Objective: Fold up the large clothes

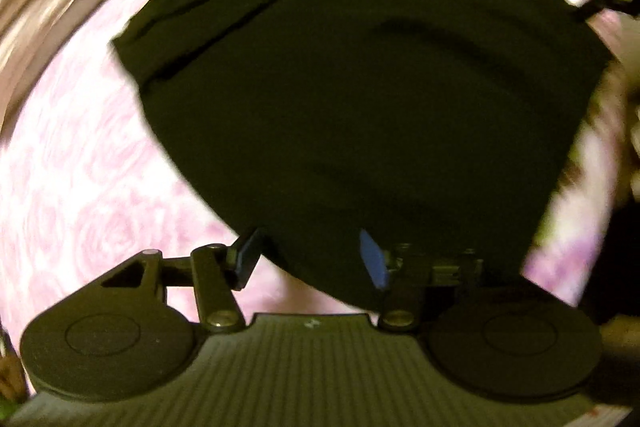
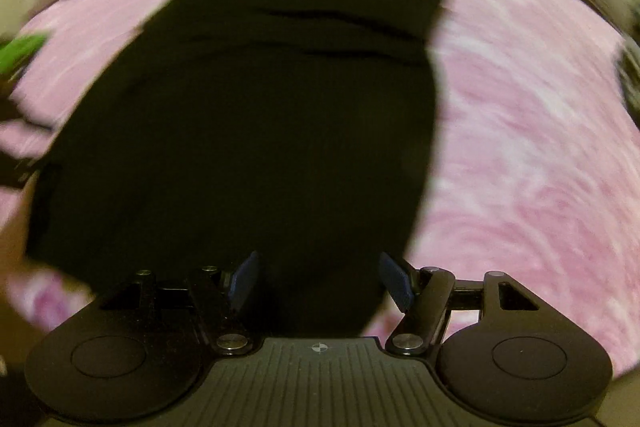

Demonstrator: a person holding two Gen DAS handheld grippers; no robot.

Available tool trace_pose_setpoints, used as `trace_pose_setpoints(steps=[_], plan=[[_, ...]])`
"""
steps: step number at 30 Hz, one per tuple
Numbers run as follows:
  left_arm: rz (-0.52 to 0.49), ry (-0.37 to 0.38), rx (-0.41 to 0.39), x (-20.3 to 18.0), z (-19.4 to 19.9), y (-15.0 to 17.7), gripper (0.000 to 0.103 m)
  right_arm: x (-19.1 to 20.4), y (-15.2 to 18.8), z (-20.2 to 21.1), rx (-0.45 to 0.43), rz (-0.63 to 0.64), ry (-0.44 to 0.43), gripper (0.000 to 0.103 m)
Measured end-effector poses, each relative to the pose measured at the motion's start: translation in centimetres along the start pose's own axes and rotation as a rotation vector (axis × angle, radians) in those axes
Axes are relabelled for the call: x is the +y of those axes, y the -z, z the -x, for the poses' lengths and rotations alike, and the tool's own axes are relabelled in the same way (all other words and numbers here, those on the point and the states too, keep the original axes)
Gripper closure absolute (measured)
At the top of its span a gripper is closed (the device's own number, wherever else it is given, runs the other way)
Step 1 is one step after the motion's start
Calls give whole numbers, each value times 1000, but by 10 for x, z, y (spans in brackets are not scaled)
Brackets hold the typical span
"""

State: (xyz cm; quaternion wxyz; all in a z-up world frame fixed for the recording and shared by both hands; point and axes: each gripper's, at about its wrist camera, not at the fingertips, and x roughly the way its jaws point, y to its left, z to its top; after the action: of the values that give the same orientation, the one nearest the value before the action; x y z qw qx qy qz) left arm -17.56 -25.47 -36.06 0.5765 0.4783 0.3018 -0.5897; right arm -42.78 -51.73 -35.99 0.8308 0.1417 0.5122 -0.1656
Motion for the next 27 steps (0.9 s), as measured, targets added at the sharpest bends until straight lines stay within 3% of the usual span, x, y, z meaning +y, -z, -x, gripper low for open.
trace_pose_setpoints(steps=[5,8,12,13,14,18,20,24,26,27], plan=[[-223,82,-104,-55,31,26,51,69,25,0,6,319,-50,39],[-365,82,-132,-88,35,40,49,93,33,-5,9,433,-79,39],[-557,-5,-126,-118,19,59,48,104,38,-12,-1,449,-95,39],[-595,-35,-143,-123,17,63,44,104,39,-14,-3,449,-93,39],[-616,-61,-154,-127,14,66,37,104,43,-13,-9,451,-87,39],[-657,-103,-151,-124,6,66,37,96,49,-6,-17,449,-69,39],[-663,-116,-138,-117,4,63,53,84,56,-1,-23,456,-60,39],[-664,-117,-94,-106,-1,56,63,78,60,7,-39,460,-52,39],[-664,-109,-79,-106,3,53,84,78,61,9,-51,461,-48,39],[-647,-103,-79,-104,7,49,87,79,61,9,-56,463,-46,39]])
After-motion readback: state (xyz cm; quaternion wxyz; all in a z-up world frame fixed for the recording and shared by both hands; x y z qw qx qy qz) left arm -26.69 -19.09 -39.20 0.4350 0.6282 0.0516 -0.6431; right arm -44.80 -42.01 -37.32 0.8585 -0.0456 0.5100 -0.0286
